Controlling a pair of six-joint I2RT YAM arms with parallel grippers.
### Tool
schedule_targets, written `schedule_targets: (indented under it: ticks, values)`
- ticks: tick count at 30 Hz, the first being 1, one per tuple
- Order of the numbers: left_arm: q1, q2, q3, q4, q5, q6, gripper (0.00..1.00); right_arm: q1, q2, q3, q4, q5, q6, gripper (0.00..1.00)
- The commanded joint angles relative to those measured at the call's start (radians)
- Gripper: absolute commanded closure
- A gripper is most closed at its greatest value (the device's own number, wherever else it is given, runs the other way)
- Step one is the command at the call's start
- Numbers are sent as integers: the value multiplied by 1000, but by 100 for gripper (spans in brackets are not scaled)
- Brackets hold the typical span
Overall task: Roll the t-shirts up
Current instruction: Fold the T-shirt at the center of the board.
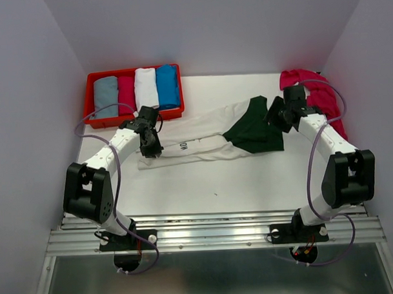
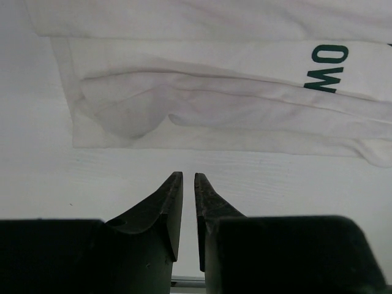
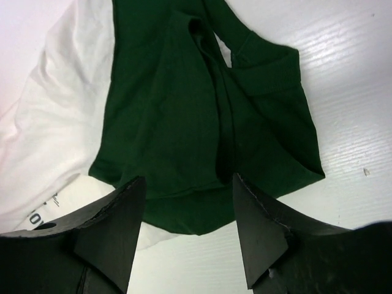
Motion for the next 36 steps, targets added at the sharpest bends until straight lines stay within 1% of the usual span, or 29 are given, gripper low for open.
schedule_targets:
  ticks: [1, 5, 9, 13, 17, 19, 21, 26, 30, 33, 34, 36]
  values:
    - [7, 48, -20, 15, -7, 2, 75, -3, -53, -31, 40, -31, 7, 36]
    - [16, 104, 0, 43, -15, -10, 75, -3, -67, -56, 25, -54, 1, 36]
    - [35, 171, 52, 63, -12, 12, 76, -3, -70, -83, 13, -71, -7, 35]
    - [67, 240, 120, 60, -27, 32, 77, -3, -51, -111, 14, -153, -5, 32]
    - [115, 262, 167, 46, -64, 25, 77, -3, -21, -128, 46, -212, 1, 32]
    - [127, 246, 180, 44, -93, 13, 77, -3, 7, -128, 65, -220, 1, 32]
    - [132, 233, 189, 46, -116, -9, 77, -3, 31, -116, 69, -226, 1, 34]
    - [130, 197, 178, 51, -107, -17, 77, -3, 99, -102, 77, -230, 18, 41]
    - [130, 182, 161, 55, -98, -12, 77, -3, 123, -99, 77, -230, 32, 44]
    - [128, 171, 148, 58, -87, -9, 77, -3, 136, -90, 77, -215, 44, 50]
    - [128, 167, 145, 60, -87, -9, 77, -3, 137, -87, 77, -207, 50, 57]
    - [128, 162, 140, 64, -80, -9, 77, -3, 142, -84, 91, -198, 59, 64]
